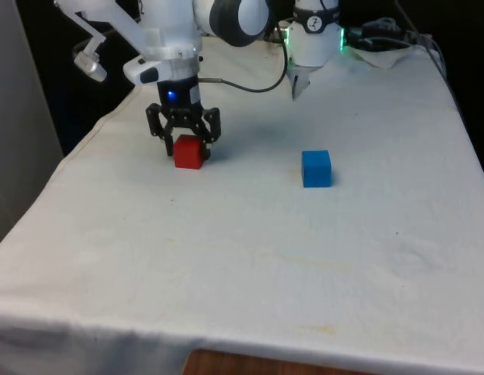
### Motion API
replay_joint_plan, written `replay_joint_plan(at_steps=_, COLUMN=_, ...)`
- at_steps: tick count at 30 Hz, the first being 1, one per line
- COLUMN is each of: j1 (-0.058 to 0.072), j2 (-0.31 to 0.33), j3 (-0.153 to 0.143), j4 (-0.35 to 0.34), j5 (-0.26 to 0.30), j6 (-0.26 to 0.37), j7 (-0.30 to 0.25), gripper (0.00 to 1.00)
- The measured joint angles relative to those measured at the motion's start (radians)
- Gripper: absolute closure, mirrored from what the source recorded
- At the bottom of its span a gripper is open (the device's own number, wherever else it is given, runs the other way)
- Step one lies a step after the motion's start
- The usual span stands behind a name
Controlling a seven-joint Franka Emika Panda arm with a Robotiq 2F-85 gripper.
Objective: Stack the two cubes.
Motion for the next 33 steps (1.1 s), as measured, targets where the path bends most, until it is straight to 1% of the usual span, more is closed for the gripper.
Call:
replay_joint_plan(at_steps=4, j1=0.000, j2=0.000, j3=-0.001, j4=0.001, j5=0.000, j6=0.000, j7=-0.001, gripper=0.93)
replay_joint_plan(at_steps=5, j1=0.000, j2=0.000, j3=-0.001, j4=0.001, j5=0.000, j6=0.000, j7=-0.001, gripper=1.00)
replay_joint_plan(at_steps=14, j1=0.000, j2=0.000, j3=-0.001, j4=0.001, j5=0.000, j6=0.000, j7=-0.002, gripper=0.99)
replay_joint_plan(at_steps=20, j1=0.003, j2=-0.003, j3=0.000, j4=0.001, j5=0.000, j6=0.000, j7=-0.001, gripper=0.99)
replay_joint_plan(at_steps=23, j1=0.009, j2=-0.016, j3=0.000, j4=-0.001, j5=0.000, j6=0.000, j7=0.000, gripper=0.99)
replay_joint_plan(at_steps=24, j1=0.009, j2=-0.016, j3=0.000, j4=-0.001, j5=0.000, j6=0.000, j7=0.000, gripper=0.99)
replay_joint_plan(at_steps=28, j1=0.017, j2=-0.044, j3=0.000, j4=-0.011, j5=-0.007, j6=0.000, j7=0.007, gripper=0.99)
replay_joint_plan(at_steps=33, j1=0.023, j2=-0.068, j3=0.000, j4=-0.020, j5=-0.011, j6=0.000, j7=0.009, gripper=0.99)
